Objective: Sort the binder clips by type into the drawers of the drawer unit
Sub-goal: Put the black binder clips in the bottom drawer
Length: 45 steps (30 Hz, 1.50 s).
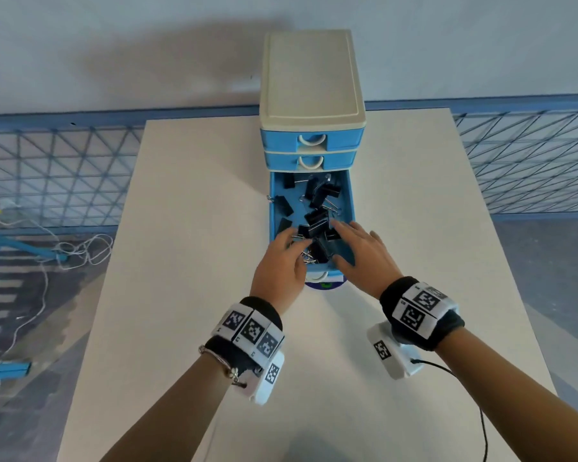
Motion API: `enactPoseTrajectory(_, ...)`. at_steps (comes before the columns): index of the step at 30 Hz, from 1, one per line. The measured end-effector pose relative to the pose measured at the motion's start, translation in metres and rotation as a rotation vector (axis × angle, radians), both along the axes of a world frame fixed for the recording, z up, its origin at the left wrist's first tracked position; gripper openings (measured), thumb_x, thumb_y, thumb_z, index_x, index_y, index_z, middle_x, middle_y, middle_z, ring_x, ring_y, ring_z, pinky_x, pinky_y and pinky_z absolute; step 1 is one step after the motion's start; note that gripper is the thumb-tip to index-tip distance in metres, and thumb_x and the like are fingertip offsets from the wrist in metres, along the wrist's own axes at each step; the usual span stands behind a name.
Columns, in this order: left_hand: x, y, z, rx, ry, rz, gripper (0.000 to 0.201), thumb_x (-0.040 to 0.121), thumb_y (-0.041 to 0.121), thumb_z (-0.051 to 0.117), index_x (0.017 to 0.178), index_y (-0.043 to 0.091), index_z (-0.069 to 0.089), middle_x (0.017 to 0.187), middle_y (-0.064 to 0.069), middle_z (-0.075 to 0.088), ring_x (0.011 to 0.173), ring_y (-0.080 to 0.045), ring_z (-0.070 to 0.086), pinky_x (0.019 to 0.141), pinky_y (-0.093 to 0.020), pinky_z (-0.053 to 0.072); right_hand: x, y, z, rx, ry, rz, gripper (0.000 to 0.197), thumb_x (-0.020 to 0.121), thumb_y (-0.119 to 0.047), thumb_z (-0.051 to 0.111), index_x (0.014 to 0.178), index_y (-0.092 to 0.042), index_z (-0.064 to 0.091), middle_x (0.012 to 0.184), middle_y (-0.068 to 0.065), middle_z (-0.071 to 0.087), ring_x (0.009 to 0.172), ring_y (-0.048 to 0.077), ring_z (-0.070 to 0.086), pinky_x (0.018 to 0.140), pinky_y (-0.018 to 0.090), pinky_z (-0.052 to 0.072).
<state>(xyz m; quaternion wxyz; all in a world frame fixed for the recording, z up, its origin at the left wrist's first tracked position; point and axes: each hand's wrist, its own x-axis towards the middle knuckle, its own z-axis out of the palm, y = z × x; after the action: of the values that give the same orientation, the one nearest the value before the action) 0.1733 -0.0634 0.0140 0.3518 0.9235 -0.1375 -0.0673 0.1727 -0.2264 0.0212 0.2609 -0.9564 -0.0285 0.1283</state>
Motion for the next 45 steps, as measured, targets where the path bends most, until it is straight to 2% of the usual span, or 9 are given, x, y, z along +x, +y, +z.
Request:
enactPoseTrajectory(2, 0.004, 0.001, 0.000, 0.064, -0.079, 0.040, 0.035, 0.087, 0.000, 0.049, 0.121, 0.007, 0.055, 0.137, -0.018, 0.043, 0.125, -0.032, 0.042, 0.098, -0.045, 0.046, -0.005, -0.001, 0.001, -0.031, -0.037, 0.009, 0.055, 0.090, -0.018, 0.051, 0.141, -0.017, 0.030, 0.143, 0.005, 0.042, 0.137, 0.021, 0.028, 0.115, 0.044, 0.018)
enactPoseTrajectory(8, 0.065, 0.005, 0.014, 0.208, -0.054, 0.227, 0.043, 0.090, 0.003, 0.045, 0.132, 0.005, 0.038, 0.144, -0.018, 0.030, 0.125, -0.031, 0.039, 0.097, -0.039, 0.044, -0.003, -0.004, 0.006, -0.084, -0.030, 0.001, 0.051, 0.093, -0.026, 0.048, 0.140, -0.019, 0.032, 0.151, 0.007, 0.031, 0.143, 0.023, 0.018, 0.118, 0.045, 0.011)
enactPoseTrajectory(15, 0.083, 0.001, 0.005, 0.421, -0.043, 0.079, 0.023, 0.088, -0.008, 0.044, 0.103, -0.003, 0.061, 0.110, -0.019, 0.055, 0.093, -0.034, 0.057, 0.076, -0.036, 0.048, 0.012, -0.008, 0.010, -0.184, -0.064, 0.091, 0.049, 0.093, -0.029, 0.046, 0.139, -0.018, 0.033, 0.152, 0.005, 0.028, 0.144, 0.021, 0.016, 0.118, 0.045, 0.008)
enactPoseTrajectory(20, 0.069, -0.011, 0.006, 0.635, -0.064, -0.001, 0.021, 0.094, 0.014, 0.046, 0.105, 0.006, 0.063, 0.106, -0.013, 0.062, 0.103, -0.029, 0.050, 0.080, -0.036, 0.044, 0.018, -0.006, 0.006, -0.252, -0.074, 0.182, 0.045, 0.095, -0.029, 0.043, 0.137, -0.016, 0.037, 0.151, 0.005, 0.030, 0.144, 0.020, 0.015, 0.119, 0.046, 0.005)
enactPoseTrajectory(25, 0.031, -0.009, 0.012, 0.519, -0.036, -0.070, 0.050, 0.091, 0.039, 0.043, 0.132, 0.011, 0.040, 0.134, -0.009, 0.047, 0.129, -0.028, 0.031, 0.100, -0.043, 0.035, 0.012, -0.004, -0.002, -0.277, -0.135, 0.215, 0.039, 0.094, -0.026, 0.045, 0.130, -0.011, 0.047, 0.143, 0.007, 0.045, 0.141, 0.022, 0.027, 0.117, 0.049, 0.012)
enactPoseTrajectory(30, -0.044, 0.024, 0.001, 0.132, -0.180, -0.053, 0.045, 0.085, 0.032, 0.034, 0.121, 0.013, 0.051, 0.121, -0.012, 0.059, 0.114, -0.024, 0.051, 0.086, -0.035, 0.051, 0.004, 0.006, -0.011, -0.322, -0.228, 0.281, 0.035, 0.087, -0.023, 0.058, 0.119, -0.006, 0.058, 0.126, 0.014, 0.061, 0.124, 0.029, 0.052, 0.109, 0.057, 0.027)
enactPoseTrajectory(33, -0.087, 0.047, -0.023, 0.189, -0.122, -0.071, 0.040, 0.085, 0.030, 0.035, 0.121, 0.020, 0.048, 0.122, -0.008, 0.060, 0.114, -0.011, 0.044, 0.084, -0.027, 0.052, 0.004, 0.014, -0.011, -0.286, -0.161, 0.294, 0.043, 0.095, -0.028, 0.045, 0.133, -0.008, 0.044, 0.142, 0.013, 0.046, 0.136, 0.026, 0.037, 0.116, 0.052, 0.014)
enactPoseTrajectory(41, -0.159, 0.098, -0.078, 0.449, 0.097, -0.176, 0.049, 0.074, 0.026, 0.038, 0.122, 0.023, 0.047, 0.125, -0.009, 0.060, 0.107, -0.021, 0.063, 0.078, -0.026, 0.056, 0.018, 0.016, -0.009, -0.402, 0.019, 0.259, 0.054, 0.097, -0.042, 0.026, 0.145, -0.019, 0.014, 0.155, 0.007, 0.020, 0.145, 0.024, 0.011, 0.117, 0.051, 0.000)
enactPoseTrajectory(45, -0.178, 0.112, -0.093, 0.549, 0.136, -0.198, 0.070, 0.060, 0.030, 0.066, 0.126, 0.024, 0.044, 0.134, -0.011, 0.049, 0.119, -0.026, 0.052, 0.081, -0.030, 0.056, 0.011, 0.003, -0.008, -0.341, -0.022, 0.168, 0.056, 0.096, -0.044, 0.030, 0.145, -0.021, 0.015, 0.156, 0.007, 0.019, 0.145, 0.024, 0.009, 0.117, 0.051, 0.003)
